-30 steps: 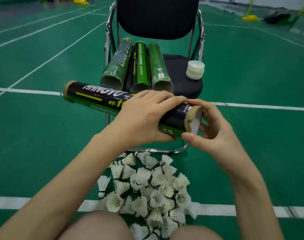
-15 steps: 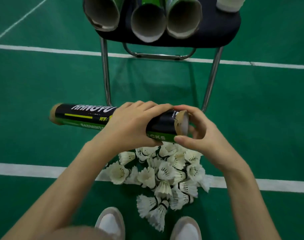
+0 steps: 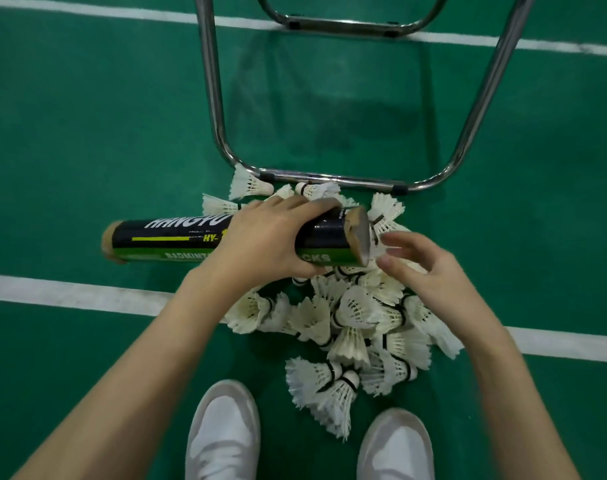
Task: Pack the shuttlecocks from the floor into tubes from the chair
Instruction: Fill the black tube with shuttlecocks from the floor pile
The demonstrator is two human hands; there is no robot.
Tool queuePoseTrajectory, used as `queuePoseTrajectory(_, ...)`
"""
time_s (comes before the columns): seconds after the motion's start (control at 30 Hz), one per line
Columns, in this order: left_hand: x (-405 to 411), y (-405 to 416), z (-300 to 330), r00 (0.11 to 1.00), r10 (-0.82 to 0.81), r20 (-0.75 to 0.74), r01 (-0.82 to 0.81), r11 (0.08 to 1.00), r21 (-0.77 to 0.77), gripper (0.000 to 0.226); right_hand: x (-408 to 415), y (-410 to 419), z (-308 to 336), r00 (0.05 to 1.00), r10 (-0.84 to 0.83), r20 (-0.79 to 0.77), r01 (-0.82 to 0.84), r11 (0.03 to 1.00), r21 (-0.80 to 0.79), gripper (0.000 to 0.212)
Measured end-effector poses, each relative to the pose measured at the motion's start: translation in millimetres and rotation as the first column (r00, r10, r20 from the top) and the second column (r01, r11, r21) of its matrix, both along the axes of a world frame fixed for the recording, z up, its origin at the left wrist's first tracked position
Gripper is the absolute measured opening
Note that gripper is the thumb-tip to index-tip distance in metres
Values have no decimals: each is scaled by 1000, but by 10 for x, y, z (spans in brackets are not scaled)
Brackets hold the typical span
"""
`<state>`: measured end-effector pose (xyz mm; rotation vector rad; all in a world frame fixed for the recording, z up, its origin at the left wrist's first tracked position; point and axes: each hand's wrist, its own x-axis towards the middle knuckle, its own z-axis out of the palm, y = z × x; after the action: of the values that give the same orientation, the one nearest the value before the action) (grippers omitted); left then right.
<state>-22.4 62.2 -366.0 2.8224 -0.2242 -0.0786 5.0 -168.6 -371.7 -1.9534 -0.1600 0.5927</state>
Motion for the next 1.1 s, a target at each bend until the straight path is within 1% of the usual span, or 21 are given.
queuePoseTrajectory(0.1, 20, 48, -196, 999, 32, -21, -32, 999, 3, 84, 9, -3, -248, 985, -116, 126, 125, 990, -69, 22)
queuePoseTrajectory(0.13, 34, 54, -232, 999, 42, -29, -43, 999, -10, 85, 19, 3, -326, 976, -110, 186, 135, 983, -128, 19)
queuePoseTrajectory(0.2, 55, 61, -273, 998, 54, -38, -56, 998, -32, 85, 44, 29, -447, 961, -40, 272, 109, 964, -241, 16)
queuePoseTrajectory(0.3, 49, 73, -325, 998, 52, -39, -53, 998, -29, 83, 94, 79, -559, 937, 43, 345, 75, 945, -320, 18)
queuePoseTrajectory(0.37, 25, 75, -347, 997, 64, -43, -65, 997, -34, 83, 112, 105, -609, 931, 62, 360, 69, 938, -341, 19)
queuePoseTrajectory(0.57, -40, 64, -361, 990, 94, -102, -96, 995, -7, 85, 78, 161, -714, 933, 118, 339, 18, 929, -371, 21)
queuePoseTrajectory(0.73, -82, 38, -413, 988, 87, -124, -87, 996, 11, 85, 36, 165, -756, 936, 154, 318, -8, 909, -416, 25)
queuePoseTrajectory(0.97, -101, -2, -468, 987, 70, -148, -65, 997, 35, 84, 13, 169, -834, 927, 146, 345, 28, 892, -451, 25)
queuePoseTrajectory(1.1, -101, -8, -475, 986, 69, -153, -65, 997, 29, 84, 6, 202, -863, 918, 154, 366, 56, 862, -504, 23)
